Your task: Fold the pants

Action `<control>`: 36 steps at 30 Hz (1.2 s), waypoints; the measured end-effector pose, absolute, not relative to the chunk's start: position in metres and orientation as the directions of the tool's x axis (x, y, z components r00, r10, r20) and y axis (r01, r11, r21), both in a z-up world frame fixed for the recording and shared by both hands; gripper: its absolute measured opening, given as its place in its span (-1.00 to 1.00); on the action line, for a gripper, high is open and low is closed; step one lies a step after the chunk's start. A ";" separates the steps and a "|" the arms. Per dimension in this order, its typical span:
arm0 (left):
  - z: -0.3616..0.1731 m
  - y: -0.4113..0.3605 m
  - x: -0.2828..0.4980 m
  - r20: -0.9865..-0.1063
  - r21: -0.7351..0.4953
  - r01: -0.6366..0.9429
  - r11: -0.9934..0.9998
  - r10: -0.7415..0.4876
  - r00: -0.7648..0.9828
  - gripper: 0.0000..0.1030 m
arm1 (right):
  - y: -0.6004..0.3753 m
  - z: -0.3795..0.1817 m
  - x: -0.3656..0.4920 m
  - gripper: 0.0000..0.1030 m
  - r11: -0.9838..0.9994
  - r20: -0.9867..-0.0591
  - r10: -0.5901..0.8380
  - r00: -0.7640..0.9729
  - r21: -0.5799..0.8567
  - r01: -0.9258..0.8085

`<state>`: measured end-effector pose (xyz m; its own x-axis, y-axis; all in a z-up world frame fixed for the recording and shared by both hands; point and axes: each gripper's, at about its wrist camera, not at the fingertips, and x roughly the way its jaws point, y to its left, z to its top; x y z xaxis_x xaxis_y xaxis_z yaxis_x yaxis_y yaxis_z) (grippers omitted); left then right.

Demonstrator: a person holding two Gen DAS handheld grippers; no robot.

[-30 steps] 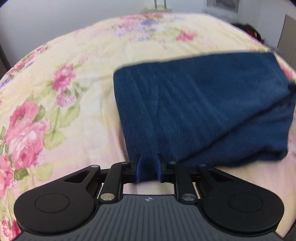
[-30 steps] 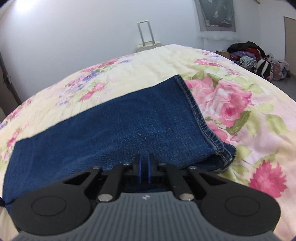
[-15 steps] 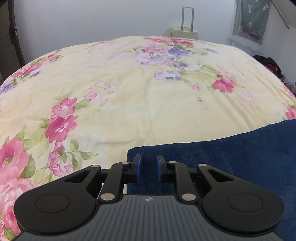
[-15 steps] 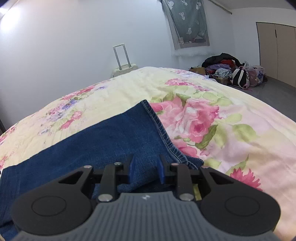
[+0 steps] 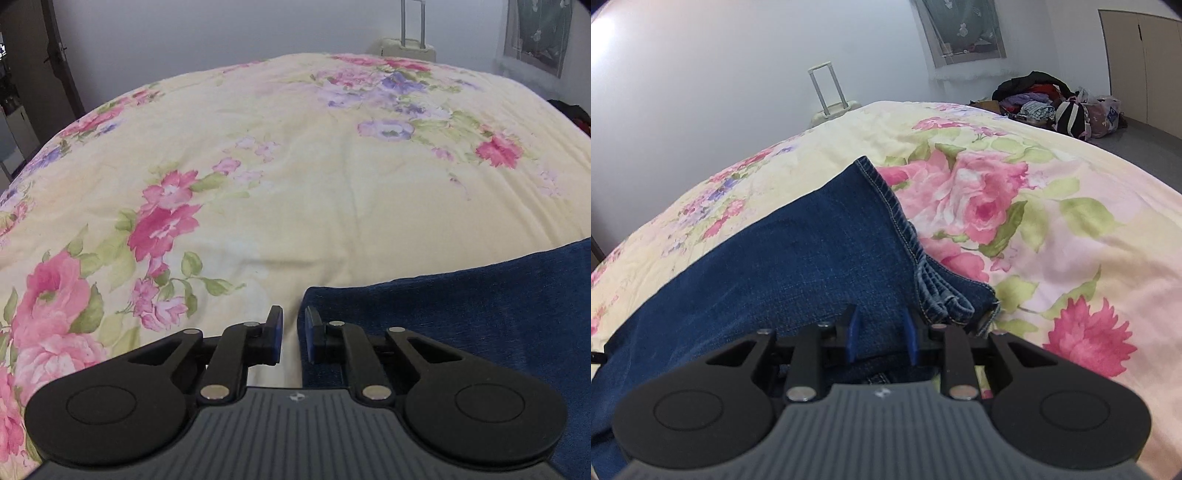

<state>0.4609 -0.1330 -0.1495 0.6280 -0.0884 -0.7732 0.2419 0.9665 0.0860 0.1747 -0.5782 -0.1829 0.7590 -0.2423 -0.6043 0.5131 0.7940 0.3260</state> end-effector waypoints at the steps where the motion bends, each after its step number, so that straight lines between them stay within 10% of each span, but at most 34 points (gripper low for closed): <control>1: -0.140 -0.136 0.453 -0.763 0.074 0.270 0.960 -0.119 0.635 -0.73 | -0.580 -0.180 0.168 -0.46 0.770 -0.589 -0.241 0.772 0.368 0.521; 6: -0.108 -0.173 0.414 -0.726 0.064 0.407 0.911 -0.237 0.645 -0.69 | -0.597 -0.175 0.137 0.49 0.570 -0.507 -0.146 0.850 0.659 0.491; 15: -0.126 -0.243 0.385 -0.753 -0.022 0.547 0.837 -0.373 0.541 -0.69 | -0.638 -0.233 0.137 0.54 0.178 -0.496 -0.002 0.869 0.855 0.488; 20: -0.140 -0.272 0.387 -0.743 -0.056 0.573 0.817 -0.418 0.522 -0.69 | -0.654 -0.251 0.160 0.32 0.128 -0.469 -0.006 0.883 0.875 0.466; 25: -0.147 -0.303 0.406 -0.730 -0.011 0.584 0.812 -0.405 0.550 -0.69 | -0.664 -0.254 0.160 -0.38 0.091 -0.464 -0.037 0.885 0.880 0.466; 36: -0.185 -0.342 0.451 -0.760 0.010 0.603 0.798 -0.386 0.523 -0.70 | -0.649 -0.209 0.170 -0.51 0.408 -0.384 -0.120 0.915 0.822 0.398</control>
<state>0.4513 -0.3420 -0.1850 0.5234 -0.3856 -0.7598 0.6029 0.7977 0.0105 0.1696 -0.6490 -0.2090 0.9155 -0.1198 -0.3841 0.3981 0.4081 0.8216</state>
